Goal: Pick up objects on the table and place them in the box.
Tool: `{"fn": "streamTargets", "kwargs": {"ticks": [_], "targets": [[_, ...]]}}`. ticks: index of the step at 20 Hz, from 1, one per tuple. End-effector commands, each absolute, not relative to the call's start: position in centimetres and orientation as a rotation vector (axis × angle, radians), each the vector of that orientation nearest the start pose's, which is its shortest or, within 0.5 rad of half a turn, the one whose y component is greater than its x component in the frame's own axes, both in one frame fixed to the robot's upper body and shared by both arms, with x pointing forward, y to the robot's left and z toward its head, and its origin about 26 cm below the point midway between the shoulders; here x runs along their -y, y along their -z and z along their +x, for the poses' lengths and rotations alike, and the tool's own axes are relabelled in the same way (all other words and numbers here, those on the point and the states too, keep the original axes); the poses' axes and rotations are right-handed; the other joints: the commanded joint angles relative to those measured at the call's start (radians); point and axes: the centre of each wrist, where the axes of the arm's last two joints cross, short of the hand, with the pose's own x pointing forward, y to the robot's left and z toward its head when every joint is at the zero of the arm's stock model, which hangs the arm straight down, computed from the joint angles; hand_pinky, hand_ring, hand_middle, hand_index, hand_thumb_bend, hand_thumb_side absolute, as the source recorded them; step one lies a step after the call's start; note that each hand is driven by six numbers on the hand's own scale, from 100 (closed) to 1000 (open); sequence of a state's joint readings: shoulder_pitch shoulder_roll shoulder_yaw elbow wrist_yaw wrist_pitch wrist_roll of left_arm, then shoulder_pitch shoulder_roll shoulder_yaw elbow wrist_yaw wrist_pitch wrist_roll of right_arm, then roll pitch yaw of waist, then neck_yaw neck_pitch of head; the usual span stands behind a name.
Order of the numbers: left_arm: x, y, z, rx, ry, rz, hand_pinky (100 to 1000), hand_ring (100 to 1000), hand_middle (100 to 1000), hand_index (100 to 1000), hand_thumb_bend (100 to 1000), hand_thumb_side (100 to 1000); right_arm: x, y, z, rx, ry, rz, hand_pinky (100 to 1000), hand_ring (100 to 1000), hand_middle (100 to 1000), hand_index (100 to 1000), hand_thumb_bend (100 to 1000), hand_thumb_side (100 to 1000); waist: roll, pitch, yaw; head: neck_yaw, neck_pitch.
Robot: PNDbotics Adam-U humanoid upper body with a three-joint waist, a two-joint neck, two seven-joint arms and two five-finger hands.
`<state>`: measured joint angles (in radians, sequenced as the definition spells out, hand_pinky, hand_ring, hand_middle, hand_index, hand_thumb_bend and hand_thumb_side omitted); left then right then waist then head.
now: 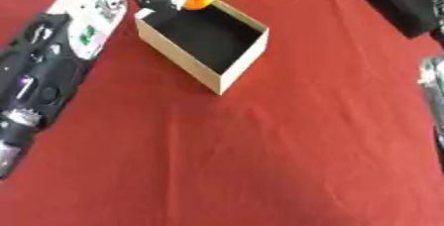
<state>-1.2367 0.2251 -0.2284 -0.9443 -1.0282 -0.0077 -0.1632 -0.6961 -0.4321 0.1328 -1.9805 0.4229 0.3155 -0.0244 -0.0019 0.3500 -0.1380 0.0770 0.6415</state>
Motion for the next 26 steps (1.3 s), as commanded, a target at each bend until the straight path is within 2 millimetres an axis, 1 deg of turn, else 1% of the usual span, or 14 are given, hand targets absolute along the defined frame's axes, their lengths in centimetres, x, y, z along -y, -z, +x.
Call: {"fn": "streamTargets", "kwargs": {"ticks": [1,2,5,8,9,10,11,12,13,14,15,17,21,26], "targets": [[-11.8,-30.0,48.4,1.842,1.378,1.124,253,524,550,674,100,105,20.3,-31.6,30.7,2.355,-0.624,-0.729,936,826,674,883,100,784,0.001,-0.020,-0.004,0.003,-0.004],[-11.8,-29.7,48.6,1.835,1.382,1.114,254,525,551,674,100,141,20.3,-31.5,30.7,2.355,-0.622,-0.728,937,826,674,883,100,787,0.002,-0.020,-0.005,0.003,-0.003],[-11.9,-28.8,48.9,1.801,1.399,1.107,268,537,558,679,100,107,20.3,-31.5,30.7,2.358,-0.617,-0.724,937,826,674,883,100,786,0.004,-0.021,-0.007,0.002,-0.004],[-11.8,-28.1,49.2,1.757,1.399,1.151,289,556,569,687,100,117,20.2,-31.4,30.7,2.360,-0.618,-0.717,937,826,674,883,100,786,0.003,-0.022,-0.008,0.003,-0.005],[-11.8,-27.9,49.3,1.749,1.394,1.176,335,595,599,712,140,167,20.2,-31.4,30.7,2.360,-0.618,-0.715,937,826,674,883,100,786,0.003,-0.022,-0.009,0.004,-0.006],[-11.8,-27.8,49.3,1.745,1.389,1.202,351,610,609,720,181,181,20.2,-31.4,30.7,2.359,-0.617,-0.715,937,826,674,884,100,786,0.002,-0.022,-0.009,0.004,-0.006],[-11.8,-27.7,49.3,1.743,1.387,1.227,406,662,666,762,368,253,20.3,-31.4,30.7,2.357,-0.616,-0.716,937,826,674,884,100,780,0.002,-0.021,-0.008,0.004,-0.007],[-11.8,-27.7,49.3,1.740,1.390,1.255,421,678,682,773,465,289,20.3,-31.3,30.7,2.355,-0.616,-0.716,937,826,674,884,100,787,0.003,-0.021,-0.008,0.005,-0.006],[-11.7,-27.7,49.3,1.737,1.396,1.280,495,740,735,811,606,343,20.3,-31.3,30.7,2.353,-0.615,-0.716,937,826,673,884,100,787,0.003,-0.021,-0.008,0.005,-0.005],[-11.7,-27.8,49.3,1.737,1.401,1.300,520,756,749,821,640,354,20.3,-31.3,30.7,2.351,-0.615,-0.716,937,826,673,884,100,787,0.003,-0.021,-0.007,0.004,-0.005],[-11.6,-28.0,49.2,1.738,1.404,1.315,546,776,767,831,720,386,20.4,-31.2,30.7,2.350,-0.615,-0.716,937,826,673,884,100,787,0.004,-0.021,-0.007,0.003,-0.004],[-11.7,-28.3,49.1,1.730,1.412,1.338,566,789,777,838,795,406,20.4,-31.2,30.7,2.348,-0.615,-0.716,937,826,673,884,100,786,0.004,-0.022,-0.007,0.002,-0.003],[-11.7,-28.7,49.0,1.708,1.431,1.348,578,795,782,844,833,413,20.4,-31.1,30.7,2.345,-0.614,-0.716,937,827,673,884,100,784,0.005,-0.025,-0.007,0.002,-0.003],[-11.9,-28.9,48.9,1.684,1.440,1.350,581,798,783,841,849,418,20.5,-31.0,30.7,2.343,-0.613,-0.715,937,827,673,884,100,783,0.006,-0.028,-0.007,0.002,-0.001]]}}
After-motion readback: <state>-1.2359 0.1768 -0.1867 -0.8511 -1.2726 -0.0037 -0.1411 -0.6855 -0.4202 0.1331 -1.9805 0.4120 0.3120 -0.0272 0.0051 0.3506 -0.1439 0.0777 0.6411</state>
